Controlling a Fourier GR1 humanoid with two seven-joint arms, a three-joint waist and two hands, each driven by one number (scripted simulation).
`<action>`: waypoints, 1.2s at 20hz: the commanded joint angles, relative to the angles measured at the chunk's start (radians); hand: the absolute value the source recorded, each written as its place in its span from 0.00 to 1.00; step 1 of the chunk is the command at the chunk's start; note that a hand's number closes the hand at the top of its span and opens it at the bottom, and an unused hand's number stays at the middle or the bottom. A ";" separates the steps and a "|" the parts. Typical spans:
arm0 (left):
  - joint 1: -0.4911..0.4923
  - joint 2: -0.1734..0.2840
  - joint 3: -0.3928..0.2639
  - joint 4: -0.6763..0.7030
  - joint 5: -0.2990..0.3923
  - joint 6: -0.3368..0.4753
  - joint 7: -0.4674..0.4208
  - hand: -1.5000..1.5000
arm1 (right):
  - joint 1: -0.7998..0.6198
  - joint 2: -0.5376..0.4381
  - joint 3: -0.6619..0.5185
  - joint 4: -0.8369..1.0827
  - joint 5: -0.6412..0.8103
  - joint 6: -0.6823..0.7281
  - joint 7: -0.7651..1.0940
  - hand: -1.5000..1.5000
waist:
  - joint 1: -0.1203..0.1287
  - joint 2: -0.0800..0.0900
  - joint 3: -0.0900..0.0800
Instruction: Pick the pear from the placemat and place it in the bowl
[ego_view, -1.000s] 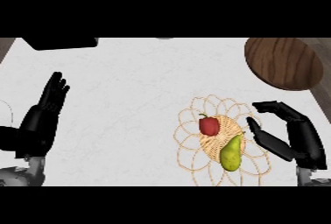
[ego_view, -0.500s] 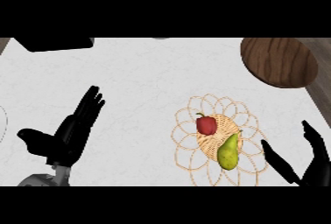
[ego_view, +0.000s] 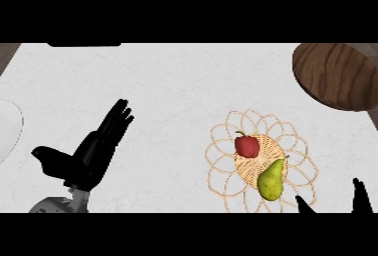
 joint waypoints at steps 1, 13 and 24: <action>-0.035 -0.018 -0.018 -0.001 0.000 -0.008 0.013 0.50 | 0.026 0.065 0.016 -0.036 0.153 0.119 0.219 0.00 | 0.026 0.007 0.005; -0.089 -0.032 -0.012 0.061 0.009 -0.044 0.030 0.50 | -0.230 0.132 0.130 -0.207 0.333 0.649 0.932 0.00 | 0.051 -0.007 0.016; -0.084 -0.057 0.005 0.097 0.002 -0.047 -0.003 0.50 | -0.301 0.132 0.057 -0.161 0.209 0.776 0.971 0.00 | 0.038 -0.011 0.019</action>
